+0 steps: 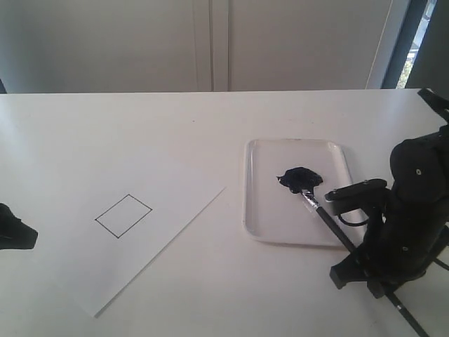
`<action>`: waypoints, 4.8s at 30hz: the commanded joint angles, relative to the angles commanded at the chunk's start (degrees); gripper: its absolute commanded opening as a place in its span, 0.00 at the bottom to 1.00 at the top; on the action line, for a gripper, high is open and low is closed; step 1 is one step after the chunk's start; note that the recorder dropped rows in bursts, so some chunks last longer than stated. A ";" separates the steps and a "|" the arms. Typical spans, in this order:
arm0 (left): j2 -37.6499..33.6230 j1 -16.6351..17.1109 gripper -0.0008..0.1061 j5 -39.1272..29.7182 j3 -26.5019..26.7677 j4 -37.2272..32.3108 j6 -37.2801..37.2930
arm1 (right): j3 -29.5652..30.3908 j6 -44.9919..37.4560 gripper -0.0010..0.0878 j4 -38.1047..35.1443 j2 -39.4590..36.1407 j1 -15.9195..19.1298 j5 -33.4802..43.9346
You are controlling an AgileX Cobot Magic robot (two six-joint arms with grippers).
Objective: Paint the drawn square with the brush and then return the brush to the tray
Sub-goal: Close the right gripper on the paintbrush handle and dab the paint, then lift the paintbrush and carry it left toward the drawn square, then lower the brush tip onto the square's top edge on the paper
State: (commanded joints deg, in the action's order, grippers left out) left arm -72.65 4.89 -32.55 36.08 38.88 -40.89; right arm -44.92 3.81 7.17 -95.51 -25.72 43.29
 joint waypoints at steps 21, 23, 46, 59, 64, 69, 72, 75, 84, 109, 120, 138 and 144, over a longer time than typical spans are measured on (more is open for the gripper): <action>0.00 0.00 0.45 -1.48 0.00 2.18 -1.29 | -1.41 -5.37 0.01 -3.92 0.00 0.00 -2.38; 0.00 0.00 0.45 -1.59 0.00 2.18 -1.29 | -1.95 -5.20 0.01 -3.92 0.00 0.00 -1.87; 0.00 0.00 0.40 -1.57 0.00 2.18 -4.24 | -1.95 -19.81 0.01 -16.45 13.25 -3.76 3.09; -3.03 0.00 0.34 1.48 0.00 -0.51 -3.95 | -7.65 -21.61 0.01 -16.00 12.66 -15.90 4.45; -6.08 0.00 0.25 3.66 0.54 -1.66 -4.95 | -10.79 -22.10 0.01 -15.18 10.37 -17.36 6.15; -6.99 -1.65 0.46 3.13 3.44 -1.78 -8.03 | -12.54 -22.09 0.01 -14.78 8.33 -18.25 6.30; -6.99 -4.01 0.51 4.71 5.07 -3.62 -12.06 | -13.60 -22.09 0.01 -14.49 7.05 -18.25 6.19; -6.99 -6.16 0.51 5.22 6.06 -8.67 -13.27 | -14.49 -22.22 0.01 -14.45 5.67 -18.25 7.08; -12.26 -7.30 0.49 5.91 6.06 -10.91 -13.27 | -14.75 -23.34 0.01 -15.38 4.09 -18.39 5.78; -21.02 -10.27 0.47 15.33 5.96 -20.64 -5.02 | -19.87 -23.19 0.01 -15.04 -3.75 -22.53 5.79; -21.72 -10.27 0.47 19.88 5.96 -20.74 -4.08 | -21.98 -23.19 0.01 -15.26 -5.23 -23.83 5.92; -26.64 -10.27 0.47 19.92 5.96 -19.68 -3.83 | -21.98 -22.29 0.01 -15.15 -7.95 -24.22 6.91; -26.64 -10.27 0.47 19.53 5.96 -19.61 -3.83 | -25.39 -21.95 0.01 -14.39 -10.64 -25.75 8.49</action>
State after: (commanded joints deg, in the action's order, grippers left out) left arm -99.29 -5.37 -13.01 42.04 19.27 -44.72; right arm -70.31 -18.14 -7.22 -106.15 -51.47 51.78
